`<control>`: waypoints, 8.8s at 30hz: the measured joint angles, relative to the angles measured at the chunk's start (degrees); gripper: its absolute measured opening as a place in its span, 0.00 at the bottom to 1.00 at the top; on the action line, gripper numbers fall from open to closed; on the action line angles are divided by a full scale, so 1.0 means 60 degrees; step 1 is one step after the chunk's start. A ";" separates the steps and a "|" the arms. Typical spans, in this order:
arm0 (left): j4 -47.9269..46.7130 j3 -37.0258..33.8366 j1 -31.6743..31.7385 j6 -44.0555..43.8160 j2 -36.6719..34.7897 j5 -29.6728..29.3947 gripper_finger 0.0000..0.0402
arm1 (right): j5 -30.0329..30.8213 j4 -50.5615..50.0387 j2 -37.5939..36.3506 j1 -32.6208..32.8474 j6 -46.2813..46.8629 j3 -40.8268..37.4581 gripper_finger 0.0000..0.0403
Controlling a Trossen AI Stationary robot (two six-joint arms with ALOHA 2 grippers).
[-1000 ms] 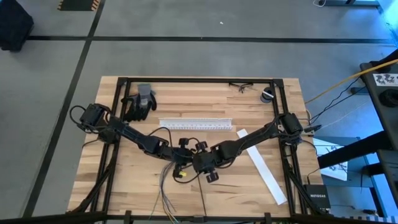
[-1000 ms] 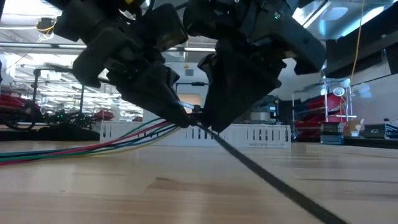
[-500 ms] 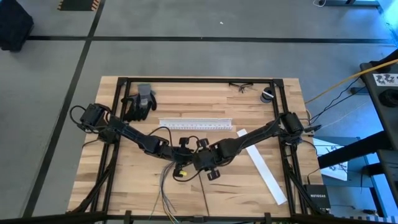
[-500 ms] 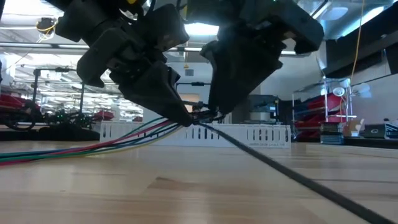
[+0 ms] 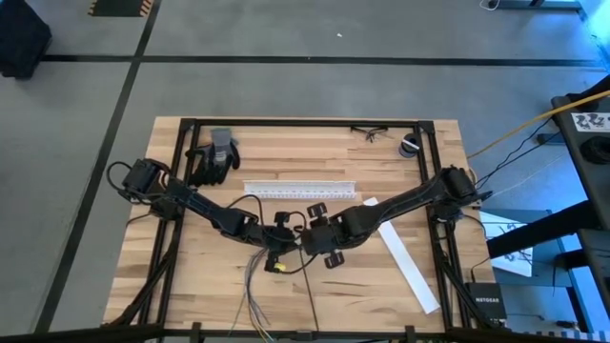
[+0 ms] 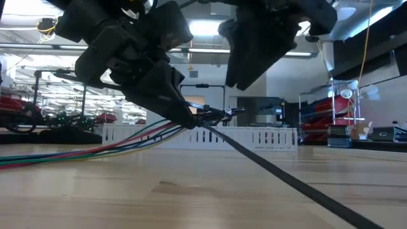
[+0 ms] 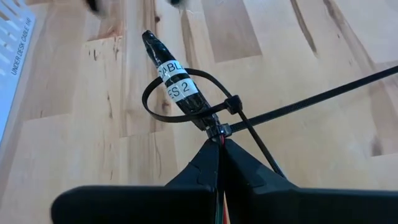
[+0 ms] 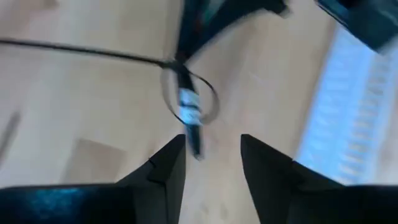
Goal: Ziptie cables
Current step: Wrap the cables together using a black ziptie
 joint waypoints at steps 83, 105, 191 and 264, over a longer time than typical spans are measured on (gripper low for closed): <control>0.0190 0.0000 -0.0036 0.0004 0.0011 -0.0015 0.00 | 0.0331 0.1252 -0.0003 0.0509 0.0813 -0.0789 0.36; -0.0198 0.0000 -0.0025 -0.0933 0.0011 0.0007 0.00 | 0.0823 0.3761 0.0041 0.0750 0.0776 -0.2638 0.06; -0.2705 0.2028 -0.0567 -0.0904 0.0122 -0.0818 0.34 | 0.0563 0.5316 0.1090 0.0696 0.1486 -0.2755 0.03; -0.7295 0.2248 -0.1834 -0.4389 0.0641 -0.0700 0.34 | 0.2238 0.0625 0.0445 0.1457 0.1980 -0.0188 0.02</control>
